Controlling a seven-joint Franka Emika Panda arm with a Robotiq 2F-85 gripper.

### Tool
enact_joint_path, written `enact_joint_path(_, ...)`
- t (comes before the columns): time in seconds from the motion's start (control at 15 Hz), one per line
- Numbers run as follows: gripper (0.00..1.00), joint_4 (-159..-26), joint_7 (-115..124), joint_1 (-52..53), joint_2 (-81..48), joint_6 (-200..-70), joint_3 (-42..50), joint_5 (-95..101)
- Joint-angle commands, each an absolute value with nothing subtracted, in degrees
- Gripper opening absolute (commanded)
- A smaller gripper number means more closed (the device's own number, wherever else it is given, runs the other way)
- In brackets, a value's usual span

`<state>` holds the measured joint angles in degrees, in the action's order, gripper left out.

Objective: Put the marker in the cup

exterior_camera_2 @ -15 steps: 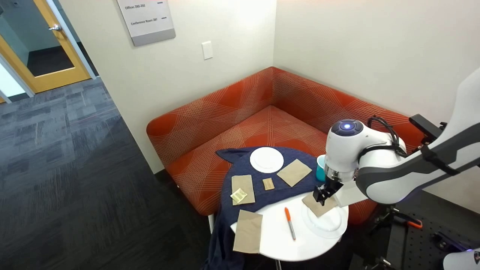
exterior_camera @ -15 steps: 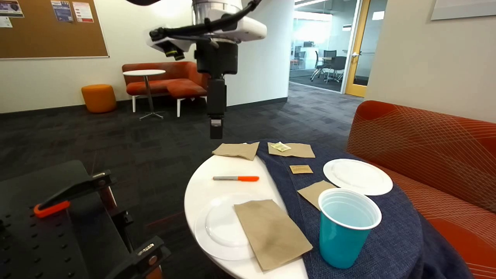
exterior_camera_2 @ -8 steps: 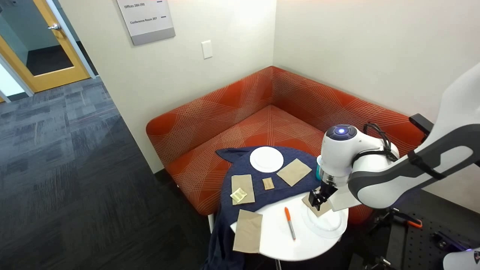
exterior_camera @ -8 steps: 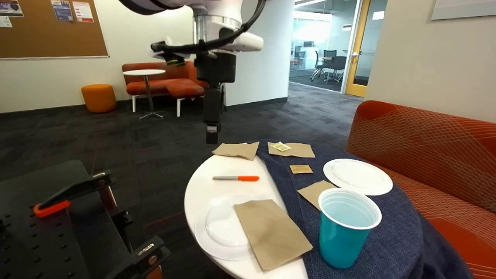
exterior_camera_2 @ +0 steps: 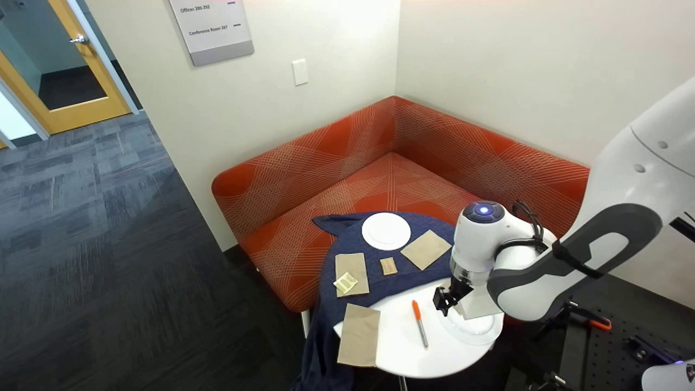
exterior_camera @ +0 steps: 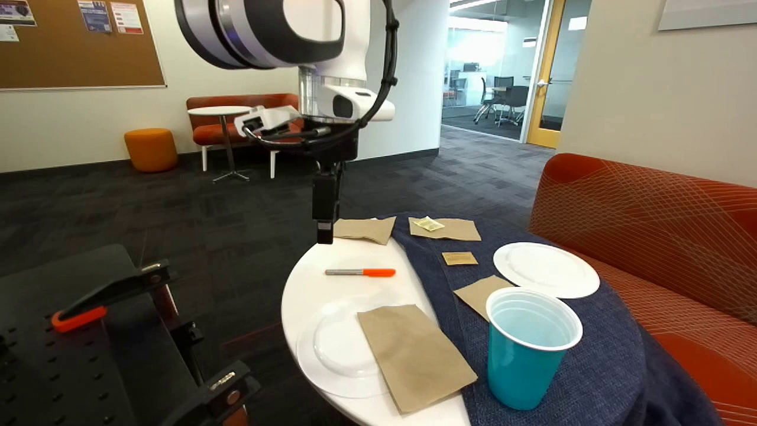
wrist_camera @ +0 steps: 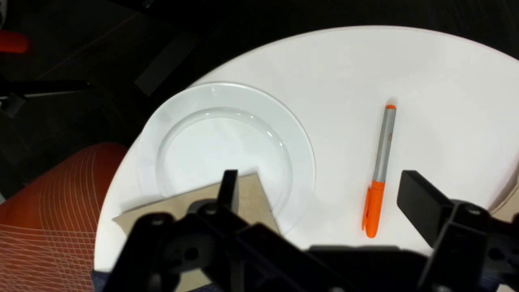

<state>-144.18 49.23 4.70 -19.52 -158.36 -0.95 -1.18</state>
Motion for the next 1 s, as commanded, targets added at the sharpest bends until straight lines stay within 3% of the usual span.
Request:
enact_joint_path(0.0, 1.0, -141.7, 49.84, 7.78, -24.09, -161.51, 1.24, -3.26)
enact_joint_path(0.93, 1.0, -129.81, 49.2, 9.06, -37.9, -165.71, 2.5, -12.46)
